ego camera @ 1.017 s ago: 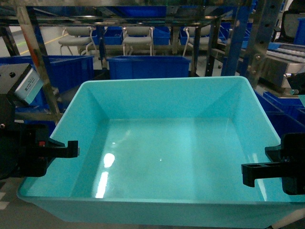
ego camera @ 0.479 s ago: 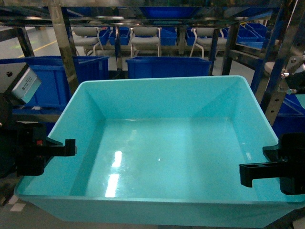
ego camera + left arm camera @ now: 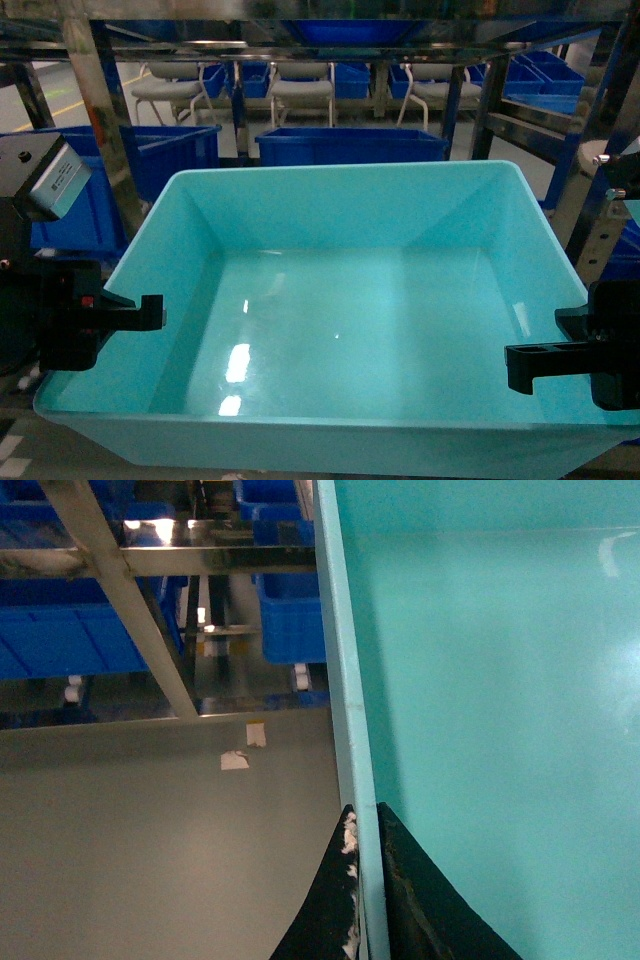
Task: Organize blue bins on left shelf correctly
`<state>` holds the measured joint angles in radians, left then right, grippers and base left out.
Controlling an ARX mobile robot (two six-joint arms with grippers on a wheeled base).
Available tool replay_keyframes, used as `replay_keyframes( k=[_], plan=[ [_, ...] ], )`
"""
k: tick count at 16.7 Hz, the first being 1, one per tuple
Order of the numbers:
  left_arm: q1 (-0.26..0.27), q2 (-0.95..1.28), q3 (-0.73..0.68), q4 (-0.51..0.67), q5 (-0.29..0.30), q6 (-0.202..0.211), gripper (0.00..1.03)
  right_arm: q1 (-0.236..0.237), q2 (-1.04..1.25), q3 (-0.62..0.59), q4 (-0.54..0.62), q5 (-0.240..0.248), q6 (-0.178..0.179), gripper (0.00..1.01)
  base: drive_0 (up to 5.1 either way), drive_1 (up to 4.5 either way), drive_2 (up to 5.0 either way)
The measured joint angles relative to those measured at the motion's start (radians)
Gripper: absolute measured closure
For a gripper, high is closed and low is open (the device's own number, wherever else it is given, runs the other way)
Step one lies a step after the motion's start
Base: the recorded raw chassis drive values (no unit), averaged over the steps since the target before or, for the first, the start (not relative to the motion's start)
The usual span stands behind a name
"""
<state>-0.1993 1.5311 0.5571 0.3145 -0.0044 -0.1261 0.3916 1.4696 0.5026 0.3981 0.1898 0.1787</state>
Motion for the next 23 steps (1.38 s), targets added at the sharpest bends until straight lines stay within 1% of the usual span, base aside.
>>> replay_keyframes(
  k=[2,9,12,15,19,21,23],
  plan=[
    [0.0,0.0,0.0,0.001,0.0,0.0,1.01,0.0,0.0,0.0,0.002,0.0,0.0,0.99,0.0,4.16,-4.2],
    [0.0,0.0,0.0,0.002,0.0,0.0,1.01,0.0,0.001,0.0,0.002,0.0,0.0,0.99,0.0,2.45,-2.5],
    [0.0,0.001,0.0,-0.002,0.0,0.0,1.01,0.0,0.001,0.0,0.0,0.0,0.0,0.99,0.0,0.0,0.0],
    [0.0,0.0,0.0,-0.004,0.0,0.0,1.01,0.0,0.001,0.0,-0.002,0.0,0.0,0.99,-0.1,4.19,-4.4],
    [0.002,0.002,0.0,-0.002,0.002,0.0,1.01,0.0,0.001,0.0,0.0,-0.002,0.0,0.99,0.0,2.13,-2.1],
    [0.002,-0.002,0.0,0.002,-0.001,0.0,1.01,0.0,-0.003,0.0,0.003,-0.001,0.0,0.99,-0.1,4.25,-4.4],
    [0.002,0.003,0.0,0.001,0.0,0.0,1.01,0.0,0.001,0.0,0.003,-0.001,0.0,0.99,0.0,0.0,0.0]
  ],
)
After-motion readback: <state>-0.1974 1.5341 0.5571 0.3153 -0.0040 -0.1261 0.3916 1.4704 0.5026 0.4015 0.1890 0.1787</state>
